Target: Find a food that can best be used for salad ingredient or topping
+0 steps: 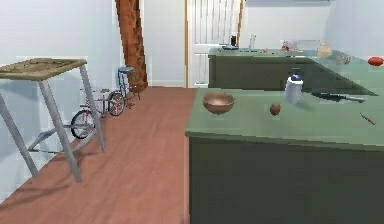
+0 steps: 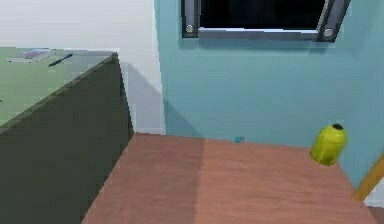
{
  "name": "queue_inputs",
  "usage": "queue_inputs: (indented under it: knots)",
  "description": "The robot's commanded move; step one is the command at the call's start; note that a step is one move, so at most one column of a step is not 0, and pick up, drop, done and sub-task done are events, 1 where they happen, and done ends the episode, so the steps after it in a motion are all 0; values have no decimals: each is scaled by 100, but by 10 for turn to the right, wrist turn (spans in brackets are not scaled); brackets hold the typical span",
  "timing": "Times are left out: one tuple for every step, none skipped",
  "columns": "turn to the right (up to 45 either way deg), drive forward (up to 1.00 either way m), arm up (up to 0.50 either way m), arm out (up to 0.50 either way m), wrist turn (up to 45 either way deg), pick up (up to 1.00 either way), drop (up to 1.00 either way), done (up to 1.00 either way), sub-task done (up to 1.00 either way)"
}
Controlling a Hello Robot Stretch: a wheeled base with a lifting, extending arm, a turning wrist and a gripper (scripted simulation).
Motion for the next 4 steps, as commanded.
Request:
queue_inputs:
  knots:
    - [-420, 0, 0, 0, 0, 0, 0, 0, 0]
    - [0, 75, 0, 0, 0, 0, 0, 0, 0]
    - [390, 0, 0, 0, 0, 0, 0, 0, 0]
    - [0, 100, 0, 0, 0, 0, 0, 0, 0]
